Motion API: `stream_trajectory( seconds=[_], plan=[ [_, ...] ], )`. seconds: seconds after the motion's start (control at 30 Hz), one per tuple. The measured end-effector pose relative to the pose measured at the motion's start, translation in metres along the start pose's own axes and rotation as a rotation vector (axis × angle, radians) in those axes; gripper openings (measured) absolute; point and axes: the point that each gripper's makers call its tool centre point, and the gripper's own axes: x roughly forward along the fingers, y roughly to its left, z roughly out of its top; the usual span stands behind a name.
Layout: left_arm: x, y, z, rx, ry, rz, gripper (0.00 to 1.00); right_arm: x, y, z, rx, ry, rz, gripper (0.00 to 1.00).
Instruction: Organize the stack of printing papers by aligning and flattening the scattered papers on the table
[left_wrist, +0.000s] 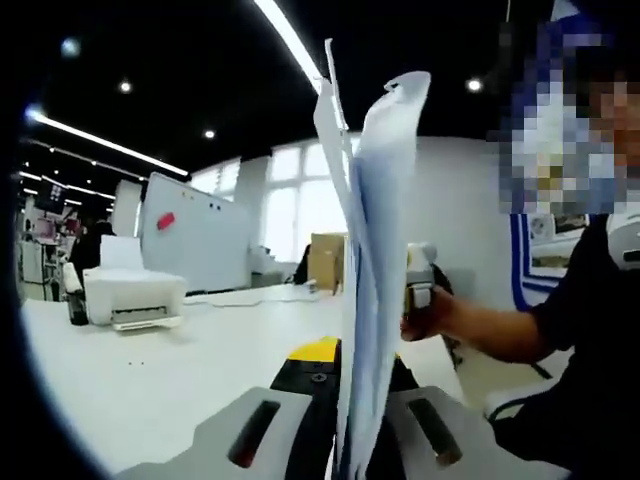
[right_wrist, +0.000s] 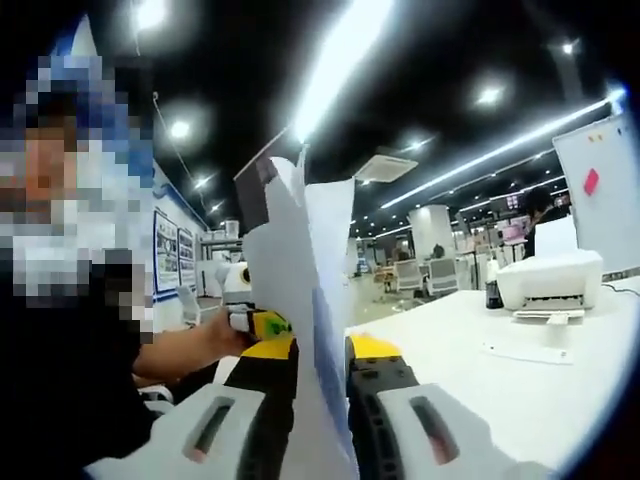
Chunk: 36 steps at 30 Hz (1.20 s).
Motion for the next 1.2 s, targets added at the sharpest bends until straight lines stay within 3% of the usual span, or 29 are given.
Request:
stream_trajectory(
  seconds=[0.13, 0.23, 0.4, 0.57, 0.67, 0.8, 1.0, 1.13, 1.2],
  plan=[
    [-0.003, 0.001, 0.015, -0.025, -0.048, 0.006, 0.05, -0.005, -0.004, 0.001, 0.006, -0.02, -0.017, 0.17],
    [-0.007, 0.001, 0.03, -0.034, -0.092, 0.017, 0.05, -0.009, -0.006, 0.004, 0.018, -0.065, -0.037, 0.24],
    [-0.016, -0.01, 0.065, 0.019, -0.177, 0.012, 0.05, -0.027, -0.016, 0.016, 0.049, -0.215, -0.094, 0.36],
    [-0.023, -0.029, 0.101, 0.06, -0.278, -0.009, 0.05, -0.04, -0.023, 0.019, 0.103, -0.36, -0.131, 0.54],
    [-0.025, -0.039, 0.117, 0.054, -0.341, -0.029, 0.05, -0.04, -0.018, 0.016, 0.146, -0.426, -0.106, 0.61],
    [-0.028, -0.048, 0.131, 0.05, -0.394, -0.033, 0.05, -0.037, -0.017, 0.008, 0.187, -0.466, -0.09, 0.66],
    [-0.032, -0.067, 0.144, 0.05, -0.487, -0.101, 0.05, -0.009, 0.014, 0.007, 0.292, -0.552, 0.054, 0.69],
    [-0.034, -0.072, 0.144, 0.029, -0.53, -0.127, 0.05, 0.009, 0.022, 0.003, 0.341, -0.565, 0.095, 0.68],
    [-0.035, -0.072, 0.142, 0.003, -0.554, -0.134, 0.05, 0.01, 0.028, 0.008, 0.354, -0.604, 0.132, 0.6]
  ],
)
